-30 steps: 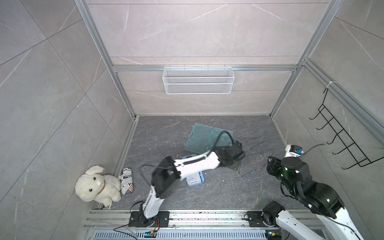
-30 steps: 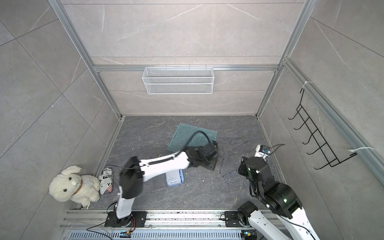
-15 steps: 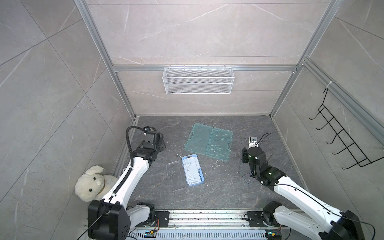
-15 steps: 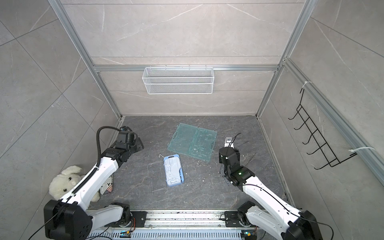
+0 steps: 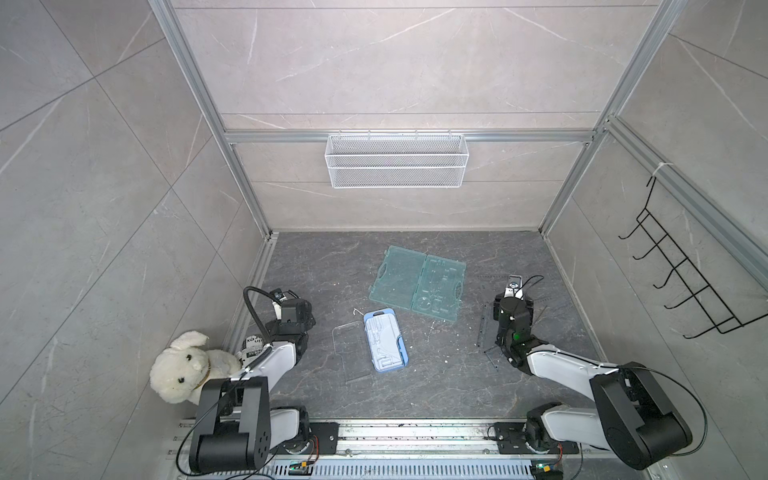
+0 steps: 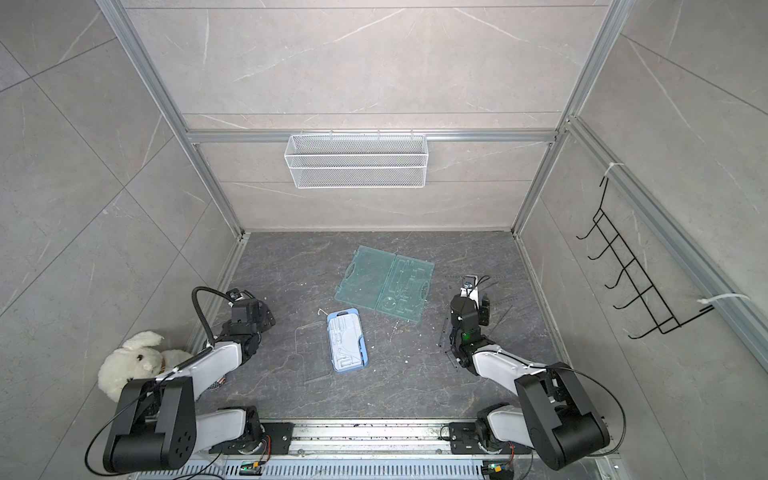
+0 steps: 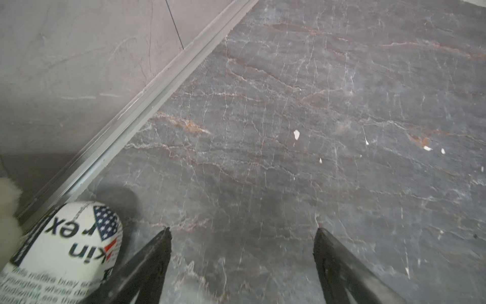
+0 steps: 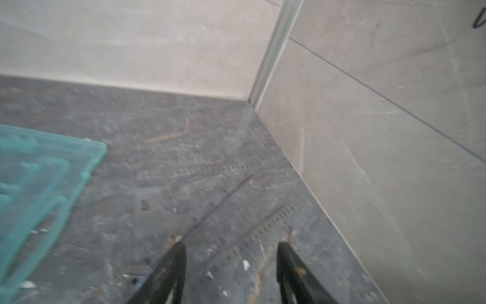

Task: Open the ruler set and take out the ruler
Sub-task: Reset both arms

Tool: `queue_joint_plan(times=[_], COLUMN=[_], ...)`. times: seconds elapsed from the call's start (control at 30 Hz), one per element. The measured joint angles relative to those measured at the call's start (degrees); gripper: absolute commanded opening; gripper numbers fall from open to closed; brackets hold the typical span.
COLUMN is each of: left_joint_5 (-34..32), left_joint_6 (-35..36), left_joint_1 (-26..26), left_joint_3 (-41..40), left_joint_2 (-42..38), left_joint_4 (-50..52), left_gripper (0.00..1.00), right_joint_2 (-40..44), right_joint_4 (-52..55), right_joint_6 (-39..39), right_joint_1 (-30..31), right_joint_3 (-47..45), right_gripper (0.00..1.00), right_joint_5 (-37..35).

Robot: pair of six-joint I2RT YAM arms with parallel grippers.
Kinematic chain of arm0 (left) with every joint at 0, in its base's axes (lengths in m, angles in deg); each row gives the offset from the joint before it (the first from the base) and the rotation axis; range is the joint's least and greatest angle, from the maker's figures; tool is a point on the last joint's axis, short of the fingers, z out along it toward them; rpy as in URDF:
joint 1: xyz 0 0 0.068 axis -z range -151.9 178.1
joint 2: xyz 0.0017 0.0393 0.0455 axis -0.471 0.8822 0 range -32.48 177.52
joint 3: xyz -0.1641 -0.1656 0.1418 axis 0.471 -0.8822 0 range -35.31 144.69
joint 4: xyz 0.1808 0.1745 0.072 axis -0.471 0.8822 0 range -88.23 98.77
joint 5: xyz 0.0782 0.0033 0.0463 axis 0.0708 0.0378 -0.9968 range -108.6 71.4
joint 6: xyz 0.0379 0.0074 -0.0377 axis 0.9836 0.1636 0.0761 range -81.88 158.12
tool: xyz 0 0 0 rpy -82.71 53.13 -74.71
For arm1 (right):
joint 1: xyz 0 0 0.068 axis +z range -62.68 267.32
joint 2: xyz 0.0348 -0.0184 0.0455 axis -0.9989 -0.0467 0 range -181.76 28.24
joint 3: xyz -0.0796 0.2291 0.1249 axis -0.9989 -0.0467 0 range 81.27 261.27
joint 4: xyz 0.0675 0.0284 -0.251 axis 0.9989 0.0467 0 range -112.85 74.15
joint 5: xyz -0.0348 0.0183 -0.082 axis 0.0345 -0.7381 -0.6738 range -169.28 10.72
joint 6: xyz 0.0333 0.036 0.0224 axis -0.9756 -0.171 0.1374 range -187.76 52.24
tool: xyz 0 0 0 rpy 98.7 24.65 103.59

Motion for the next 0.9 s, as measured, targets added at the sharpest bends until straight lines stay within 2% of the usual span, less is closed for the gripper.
queue_joint_plan(times=[0.1, 0.2, 0.23, 0.33, 0.53, 0.63, 0.7, 0.73, 0.77, 0.9], left_joint_5=[1.4, 5.3, 6.8, 9.9, 14.3, 16.2, 16.7, 16.7, 16.9, 17.1], left_joint_6=[3.1, 8.3, 9.9, 12.9, 15.3, 16.2, 16.3, 16.4, 16.5, 16.6], left_joint_1=[-0.5, -0.7, -0.7, -0.7, -1.5, -1.7, -1.7, -1.7, -1.7, -1.7], left_joint_3=[1.0, 3.5, 3.7, 3.3, 1.9, -2.3, -4.2, -4.7, -4.8, -4.8], left_joint_2=[4.3, 8.5, 9.5, 11.0, 11.0, 11.5, 12.2, 12.6, 12.9, 12.9], left_joint_4=[-3.7, -7.8, -10.2, -15.0, -20.6, -27.7, -29.0, -29.4, -29.6, -31.3], left_gripper=[0.89, 0.91, 0.95, 0.99, 1.00, 1.00, 1.00, 1.00, 1.00, 1.00], right_joint_2=[-1.2, -5.8, -7.3, -9.8, -10.7, -12.0, -12.9, -12.9, -13.0, -13.1], right_joint_4=[-5.0, -9.1, -10.2, -11.0, -10.1, -11.6, -11.7, -11.9, -12.1, -12.8], right_joint_6=[-0.5, -0.4, -0.2, -0.2, -1.5, -2.1, -2.4, -2.4, -2.5, -2.6], right_joint_1=[-1.6, -2.5, -2.5, -3.2, -8.8, -10.5, -10.6, -10.6, -10.6, -10.6], right_joint_3=[-2.6, -3.4, -3.4, -3.1, 0.1, 0.1, -0.1, -0.3, -0.4, -0.4], right_gripper=[0.59, 0.58, 0.59, 0.58, 0.57, 0.57, 0.58, 0.61, 0.98, 0.99], right_joint_5=[5.0, 9.2, 10.6, 14.9, 23.7, 26.6, 28.0, 28.5, 28.9, 30.1])
